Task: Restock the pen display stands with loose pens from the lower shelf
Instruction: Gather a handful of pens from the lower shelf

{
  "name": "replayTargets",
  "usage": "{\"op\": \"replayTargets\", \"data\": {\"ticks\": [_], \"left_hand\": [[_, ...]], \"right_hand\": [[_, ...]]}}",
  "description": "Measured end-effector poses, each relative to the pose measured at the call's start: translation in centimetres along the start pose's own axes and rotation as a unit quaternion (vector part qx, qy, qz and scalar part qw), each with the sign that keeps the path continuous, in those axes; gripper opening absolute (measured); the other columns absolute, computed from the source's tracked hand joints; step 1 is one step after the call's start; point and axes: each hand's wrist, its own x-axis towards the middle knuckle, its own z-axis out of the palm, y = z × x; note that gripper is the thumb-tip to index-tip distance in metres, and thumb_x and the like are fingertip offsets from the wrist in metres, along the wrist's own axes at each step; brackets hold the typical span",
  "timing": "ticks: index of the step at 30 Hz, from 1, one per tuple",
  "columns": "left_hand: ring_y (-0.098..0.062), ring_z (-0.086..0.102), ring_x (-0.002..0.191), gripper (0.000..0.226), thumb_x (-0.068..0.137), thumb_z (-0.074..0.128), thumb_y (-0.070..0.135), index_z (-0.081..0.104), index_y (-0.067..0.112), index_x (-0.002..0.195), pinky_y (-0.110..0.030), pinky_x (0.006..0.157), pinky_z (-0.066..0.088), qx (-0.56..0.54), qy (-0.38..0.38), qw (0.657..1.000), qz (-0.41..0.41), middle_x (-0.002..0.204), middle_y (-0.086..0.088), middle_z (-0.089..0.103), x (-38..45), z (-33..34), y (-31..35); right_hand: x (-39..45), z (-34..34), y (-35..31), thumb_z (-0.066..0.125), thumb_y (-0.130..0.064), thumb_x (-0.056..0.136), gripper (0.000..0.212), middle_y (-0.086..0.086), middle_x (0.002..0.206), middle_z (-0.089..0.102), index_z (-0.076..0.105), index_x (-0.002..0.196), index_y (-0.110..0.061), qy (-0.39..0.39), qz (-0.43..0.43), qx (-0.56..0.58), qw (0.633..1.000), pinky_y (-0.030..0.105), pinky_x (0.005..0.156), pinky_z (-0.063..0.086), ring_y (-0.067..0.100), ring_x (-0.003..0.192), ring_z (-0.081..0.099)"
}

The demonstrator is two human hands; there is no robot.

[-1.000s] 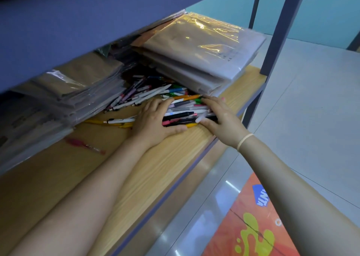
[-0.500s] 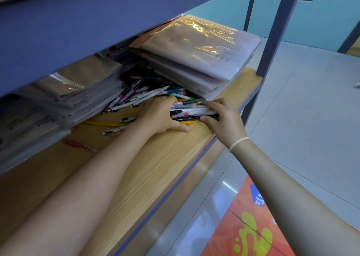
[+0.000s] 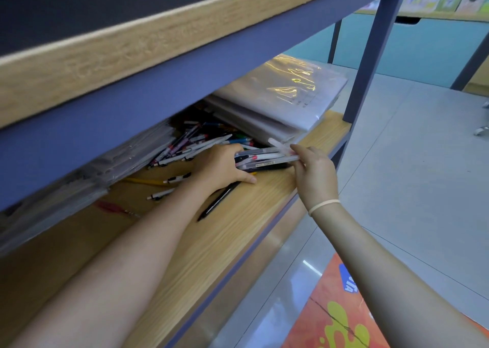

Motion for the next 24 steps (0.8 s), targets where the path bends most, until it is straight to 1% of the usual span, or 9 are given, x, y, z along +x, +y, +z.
{"op": "replayTargets", "data": {"ticks": [3,5,7,9,14,17,19,21,24], "left_hand": [[-0.018,0.06,0.097,0.077,0.065,0.085,0.062,0.062,0.026,0.129,-0.029,0.071,0.044,-0.015,0.003,1.0,-0.009,0.119,0.0,0.067,-0.3,-0.6,0.0],[-0.023,0.062,0.11,0.085,0.065,0.086,0.06,0.058,0.023,0.136,-0.032,0.081,0.05,-0.051,0.0,0.998,-0.021,0.129,-0.003,0.065,-0.6,-1.0,-0.3],[-0.025,0.06,0.119,0.091,0.064,0.086,0.06,0.056,0.02,0.14,-0.036,0.092,0.052,-0.068,-0.007,0.997,-0.033,0.137,-0.006,0.062,-1.2,-1.6,-0.5],[-0.023,0.059,0.122,0.091,0.066,0.085,0.06,0.056,0.018,0.141,-0.034,0.093,0.05,-0.084,-0.02,0.995,-0.042,0.14,-0.006,0.06,-1.8,-2.2,-0.9],[-0.026,0.046,0.137,0.101,0.071,0.084,0.056,0.04,0.014,0.151,-0.038,0.104,0.042,-0.164,-0.041,0.981,-0.092,0.154,-0.009,0.044,-4.5,-4.2,-0.7],[-0.024,0.059,0.118,0.093,0.07,0.083,0.059,0.048,0.014,0.143,-0.032,0.085,0.048,-0.235,-0.044,0.96,-0.147,0.136,-0.005,0.059,-6.6,-4.5,-0.2],[-0.02,0.068,0.091,0.089,0.068,0.082,0.063,0.055,0.006,0.131,-0.028,0.069,0.05,-0.276,-0.056,0.942,-0.183,0.105,-0.007,0.069,-8.2,-4.2,0.3],[-0.012,0.061,0.058,0.075,0.068,0.083,0.061,0.061,0.005,0.112,-0.023,0.054,0.047,-0.32,-0.065,0.926,-0.189,0.068,-0.001,0.064,-9.7,-3.6,0.7],[-0.013,0.054,0.051,0.064,0.066,0.085,0.059,0.064,0.009,0.099,-0.029,0.057,0.048,-0.371,-0.085,0.906,-0.183,0.057,0.001,0.057,-11.7,-2.6,1.5]], "right_hand": [[-0.6,-0.1,-0.3,0.055,-0.016,0.099,0.023,0.007,0.092,0.069,0.071,0.116,-0.016,0.031,0.043,-0.03,0.998,0.032,0.074,0.019,0.03,0.091,0.062],[-1.1,-0.3,-0.7,0.053,-0.023,0.101,0.022,0.002,0.094,0.07,0.071,0.113,-0.019,0.038,0.083,-0.009,0.996,0.03,0.075,0.016,0.023,0.09,0.061],[-1.7,-0.7,-1.2,0.053,-0.025,0.101,0.021,0.003,0.092,0.069,0.071,0.109,-0.017,0.046,0.09,0.036,0.994,0.032,0.082,0.028,0.022,0.089,0.06],[-2.4,-1.1,-2.0,0.053,-0.024,0.101,0.021,0.005,0.085,0.068,0.069,0.102,-0.01,0.05,0.09,0.09,0.991,0.039,0.077,0.043,0.024,0.084,0.06],[-3.4,-1.5,-3.9,0.05,-0.029,0.102,0.022,-0.002,0.073,0.058,0.065,0.103,-0.013,0.007,0.188,0.141,0.972,0.043,0.068,0.048,0.026,0.073,0.057],[-4.1,-1.8,-5.3,0.048,-0.034,0.102,0.024,-0.003,0.068,0.053,0.059,0.089,-0.018,-0.054,0.25,0.227,0.94,0.038,0.065,0.044,0.017,0.064,0.05],[-4.7,-2.1,-6.2,0.052,-0.036,0.101,0.025,-0.002,0.064,0.05,0.057,0.089,-0.015,-0.067,0.314,0.341,0.883,0.032,0.057,0.039,0.013,0.055,0.045],[-5.3,-2.7,-6.9,0.056,-0.04,0.099,0.03,-0.001,0.062,0.046,0.055,0.095,-0.01,-0.083,0.362,0.439,0.818,0.025,0.046,0.033,0.008,0.045,0.037],[-5.9,-4.1,-7.6,0.057,-0.042,0.098,0.034,0.003,0.067,0.048,0.056,0.1,-0.008,-0.106,0.368,0.506,0.773,0.021,0.038,0.026,0.008,0.04,0.03]]}}
